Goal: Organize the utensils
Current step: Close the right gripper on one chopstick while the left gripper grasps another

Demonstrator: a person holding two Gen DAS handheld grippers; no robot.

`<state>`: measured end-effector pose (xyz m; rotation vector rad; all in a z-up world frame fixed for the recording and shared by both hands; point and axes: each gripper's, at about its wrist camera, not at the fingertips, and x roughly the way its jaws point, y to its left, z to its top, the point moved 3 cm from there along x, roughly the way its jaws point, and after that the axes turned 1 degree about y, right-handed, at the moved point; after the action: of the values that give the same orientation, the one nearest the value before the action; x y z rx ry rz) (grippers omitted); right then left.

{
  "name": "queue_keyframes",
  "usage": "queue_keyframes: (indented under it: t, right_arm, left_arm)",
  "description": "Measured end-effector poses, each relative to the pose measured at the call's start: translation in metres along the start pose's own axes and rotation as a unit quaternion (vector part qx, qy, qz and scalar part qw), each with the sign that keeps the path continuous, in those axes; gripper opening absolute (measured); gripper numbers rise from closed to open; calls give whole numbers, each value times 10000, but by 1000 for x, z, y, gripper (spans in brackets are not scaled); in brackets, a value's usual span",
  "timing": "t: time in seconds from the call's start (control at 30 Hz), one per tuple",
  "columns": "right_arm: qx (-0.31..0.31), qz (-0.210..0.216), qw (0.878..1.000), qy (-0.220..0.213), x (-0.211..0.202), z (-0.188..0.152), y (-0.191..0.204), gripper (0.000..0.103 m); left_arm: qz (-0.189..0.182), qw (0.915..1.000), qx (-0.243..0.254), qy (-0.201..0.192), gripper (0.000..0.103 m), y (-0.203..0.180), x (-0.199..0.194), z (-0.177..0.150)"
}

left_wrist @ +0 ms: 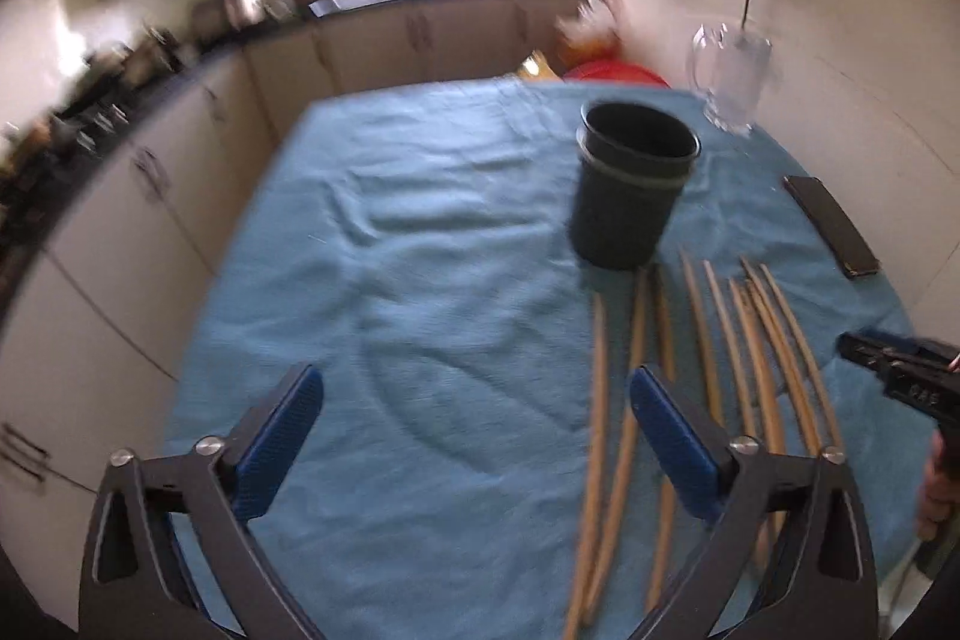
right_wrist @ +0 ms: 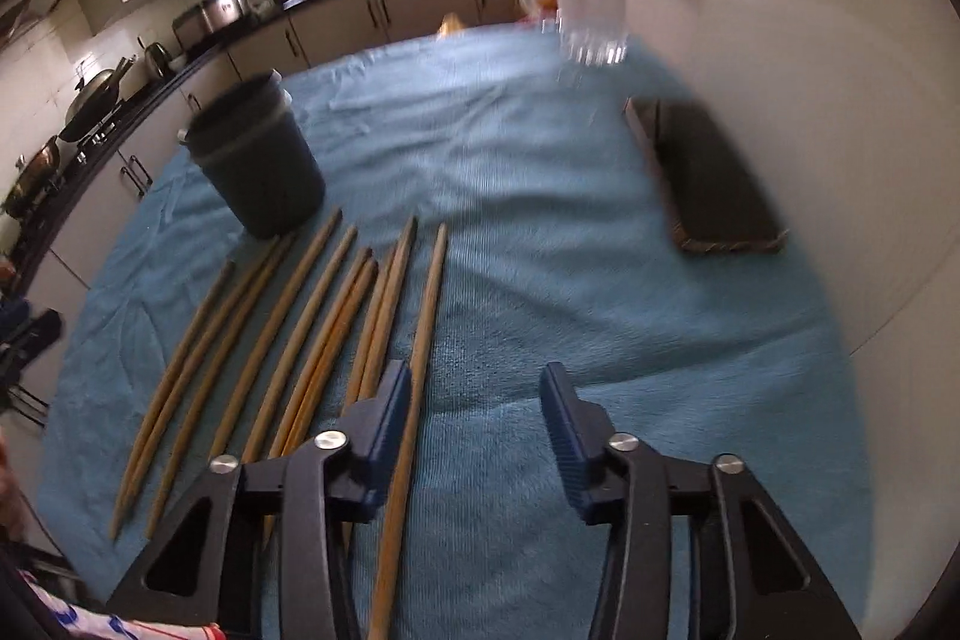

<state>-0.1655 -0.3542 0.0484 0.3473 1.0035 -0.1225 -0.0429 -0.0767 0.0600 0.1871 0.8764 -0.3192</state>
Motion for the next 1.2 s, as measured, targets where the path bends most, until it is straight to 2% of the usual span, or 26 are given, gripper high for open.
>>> queue_keyframes:
  t: [0.03,0.1,0.27,0.33,0.37,0.43,0.47,0.73,0.97,1.13,1.17,1.2]
  right_arm:
    - [45,63,10000,54,4,2,-1,46]
    - [84,148,9998,115,10,6,-1,46]
    - [129,317,9992,218,24,17,-1,46]
    - [185,380,9988,255,27,22,-4,46]
    - [208,409,9986,273,29,25,-3,46]
    - [210,417,9985,283,31,29,-3,46]
    - [190,422,9985,288,32,30,-3,46]
    - [-46,359,9988,322,41,37,4,44]
    - [-656,-367,9960,481,55,48,22,31]
    - [-965,-740,9901,696,67,61,35,30]
    - [-968,-707,9902,722,69,64,37,23]
    - [-976,-671,9903,725,71,66,39,17]
  left_arm:
    - [-156,9997,-60,187,82,-2,14,5]
    - [-440,9976,-142,523,69,-8,39,11]
    - [-859,9924,-224,857,65,-25,77,21]
    - [-993,9896,-191,1018,55,-33,89,23]
    - [-993,9888,-147,1101,52,-36,94,23]
    - [-938,9878,-76,1239,38,-39,103,23]
    - [-925,9873,-58,1293,36,-41,107,22]
    - [-863,9893,171,1163,29,-46,107,20]
    - [-797,9899,293,1139,29,-50,109,23]
    - [-779,9895,394,1153,29,-53,109,25]
    - [-772,9897,392,1138,28,-52,109,24]
    - [-759,9904,369,1098,11,-51,108,24]
